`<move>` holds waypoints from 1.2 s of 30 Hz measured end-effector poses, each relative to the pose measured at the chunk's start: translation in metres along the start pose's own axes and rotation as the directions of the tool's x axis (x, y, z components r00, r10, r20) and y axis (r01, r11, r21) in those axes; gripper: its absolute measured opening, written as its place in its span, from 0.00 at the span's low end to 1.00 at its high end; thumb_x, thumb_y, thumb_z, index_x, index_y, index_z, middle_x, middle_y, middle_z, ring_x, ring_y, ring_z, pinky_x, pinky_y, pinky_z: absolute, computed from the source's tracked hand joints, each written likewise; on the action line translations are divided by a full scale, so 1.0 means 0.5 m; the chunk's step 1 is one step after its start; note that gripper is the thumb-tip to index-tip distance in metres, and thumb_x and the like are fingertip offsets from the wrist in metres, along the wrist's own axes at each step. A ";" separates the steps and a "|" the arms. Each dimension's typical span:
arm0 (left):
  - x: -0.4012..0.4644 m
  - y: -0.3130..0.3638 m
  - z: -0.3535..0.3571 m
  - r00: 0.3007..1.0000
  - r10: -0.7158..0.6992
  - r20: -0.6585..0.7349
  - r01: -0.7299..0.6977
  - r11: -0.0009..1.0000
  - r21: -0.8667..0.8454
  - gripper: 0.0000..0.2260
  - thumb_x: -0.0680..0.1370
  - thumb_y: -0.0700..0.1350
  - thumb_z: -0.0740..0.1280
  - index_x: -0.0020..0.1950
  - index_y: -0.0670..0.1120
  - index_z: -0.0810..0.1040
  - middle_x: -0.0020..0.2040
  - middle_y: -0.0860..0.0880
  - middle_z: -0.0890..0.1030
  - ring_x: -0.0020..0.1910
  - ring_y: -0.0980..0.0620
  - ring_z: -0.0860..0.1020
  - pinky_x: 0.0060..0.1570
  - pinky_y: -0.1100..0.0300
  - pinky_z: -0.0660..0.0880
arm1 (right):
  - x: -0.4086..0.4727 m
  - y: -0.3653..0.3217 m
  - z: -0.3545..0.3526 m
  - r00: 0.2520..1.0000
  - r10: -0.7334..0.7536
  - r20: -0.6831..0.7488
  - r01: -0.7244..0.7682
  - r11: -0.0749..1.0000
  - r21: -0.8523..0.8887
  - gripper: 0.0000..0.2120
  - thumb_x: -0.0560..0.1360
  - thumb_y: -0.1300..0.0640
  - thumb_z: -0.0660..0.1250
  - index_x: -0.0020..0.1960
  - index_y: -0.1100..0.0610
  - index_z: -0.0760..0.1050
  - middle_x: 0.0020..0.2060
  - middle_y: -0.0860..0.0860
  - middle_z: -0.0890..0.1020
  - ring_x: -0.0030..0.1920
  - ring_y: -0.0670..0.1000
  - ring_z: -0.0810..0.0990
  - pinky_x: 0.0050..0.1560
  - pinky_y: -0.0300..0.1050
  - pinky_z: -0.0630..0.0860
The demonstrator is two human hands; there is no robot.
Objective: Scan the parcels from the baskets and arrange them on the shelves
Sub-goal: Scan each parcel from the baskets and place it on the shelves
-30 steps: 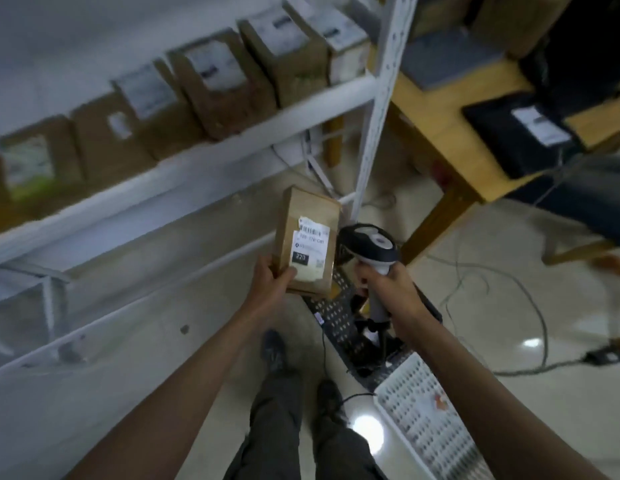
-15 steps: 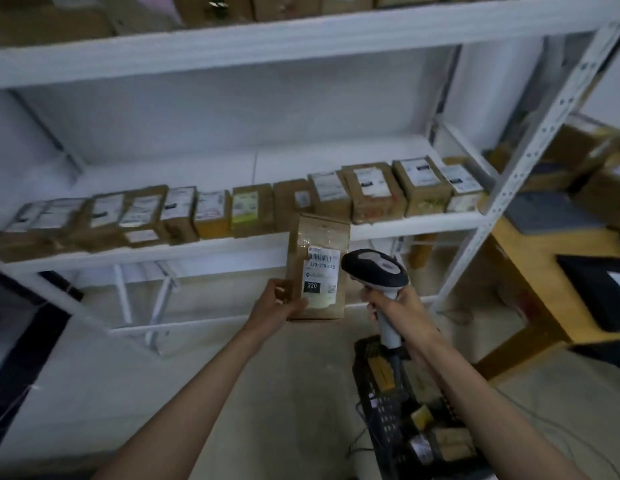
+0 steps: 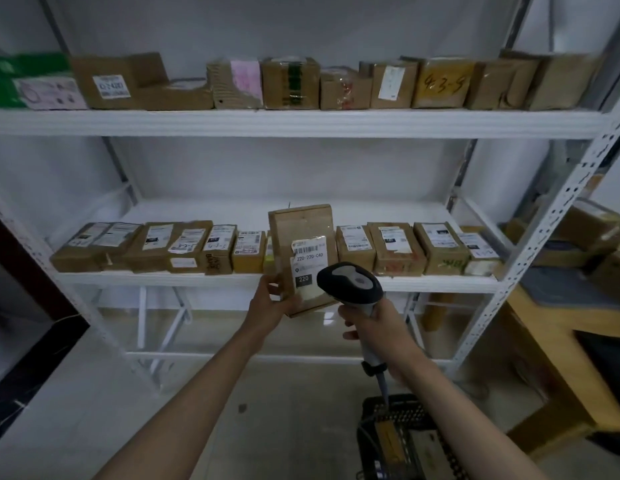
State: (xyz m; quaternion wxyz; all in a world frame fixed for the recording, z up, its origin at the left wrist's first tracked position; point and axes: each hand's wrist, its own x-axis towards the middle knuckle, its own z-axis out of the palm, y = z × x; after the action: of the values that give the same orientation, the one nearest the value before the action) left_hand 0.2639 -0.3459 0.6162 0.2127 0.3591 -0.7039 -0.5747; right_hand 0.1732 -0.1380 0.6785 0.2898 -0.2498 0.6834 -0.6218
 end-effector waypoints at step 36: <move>-0.034 0.610 -0.283 0.788 0.548 -0.281 -0.588 0.805 -0.079 0.21 0.78 0.50 0.73 0.65 0.51 0.66 0.56 0.47 0.82 0.48 0.56 0.84 0.43 0.62 0.81 | 0.135 -0.603 0.046 0.743 -0.634 0.216 0.619 0.773 0.140 0.16 0.78 0.61 0.70 0.60 0.43 0.74 0.53 0.44 0.83 0.54 0.45 0.82 0.50 0.40 0.80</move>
State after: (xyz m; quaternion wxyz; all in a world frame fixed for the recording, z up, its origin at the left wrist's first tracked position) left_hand 0.2962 -0.4014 0.9469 0.4893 0.1796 -0.6986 -0.4902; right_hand 0.1360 -0.2320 0.9712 0.1551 -0.5324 0.4989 -0.6660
